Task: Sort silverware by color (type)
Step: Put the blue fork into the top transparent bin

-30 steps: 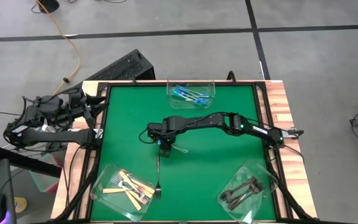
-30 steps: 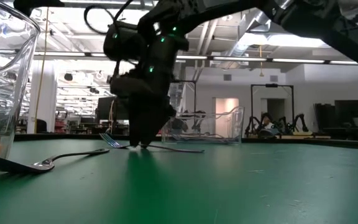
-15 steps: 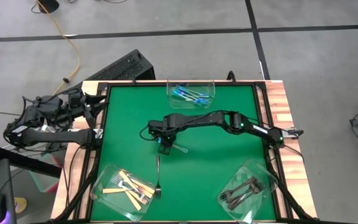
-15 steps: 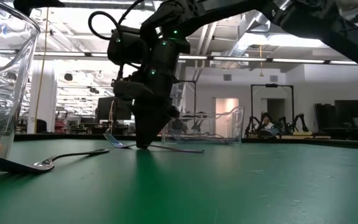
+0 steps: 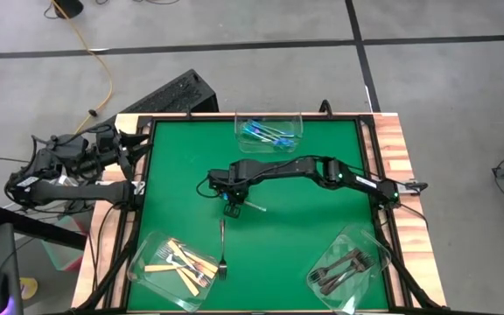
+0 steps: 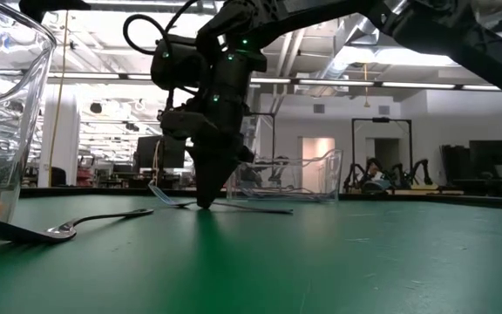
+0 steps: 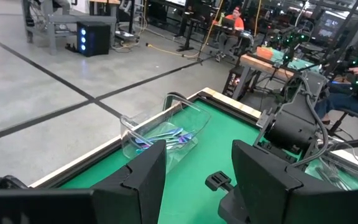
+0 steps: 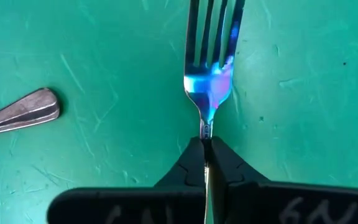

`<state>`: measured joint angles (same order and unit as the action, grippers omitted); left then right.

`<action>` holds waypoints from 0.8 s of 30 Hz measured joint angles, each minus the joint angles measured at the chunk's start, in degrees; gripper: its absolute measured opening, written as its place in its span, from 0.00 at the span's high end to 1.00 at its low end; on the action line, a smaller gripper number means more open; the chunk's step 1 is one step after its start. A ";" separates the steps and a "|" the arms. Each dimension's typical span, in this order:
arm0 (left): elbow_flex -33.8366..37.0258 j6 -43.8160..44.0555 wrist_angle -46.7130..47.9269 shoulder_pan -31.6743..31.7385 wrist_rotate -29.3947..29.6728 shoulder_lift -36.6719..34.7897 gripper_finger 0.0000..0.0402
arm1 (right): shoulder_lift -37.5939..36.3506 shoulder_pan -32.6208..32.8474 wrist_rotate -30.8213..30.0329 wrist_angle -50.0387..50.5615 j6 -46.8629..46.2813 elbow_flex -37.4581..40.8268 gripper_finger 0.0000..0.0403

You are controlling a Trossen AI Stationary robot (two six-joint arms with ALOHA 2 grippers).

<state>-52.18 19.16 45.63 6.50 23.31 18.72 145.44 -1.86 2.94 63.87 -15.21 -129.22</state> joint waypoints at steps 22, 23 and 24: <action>0.00 -0.94 -0.07 0.00 0.05 0.00 0.58 | -14.51 -1.63 -6.47 -6.00 -3.29 -5.15 0.98; 0.00 -0.95 -0.07 0.00 0.12 0.00 0.58 | -15.45 -2.06 -7.28 -6.29 -3.43 -5.15 0.98; 0.00 -0.96 -0.07 0.00 0.42 0.00 0.58 | -16.22 -2.52 -8.14 -6.45 -3.69 -5.15 0.98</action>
<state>-52.19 18.20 45.56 6.50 23.74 18.72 129.22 -4.37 -5.21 57.43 -18.90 -134.37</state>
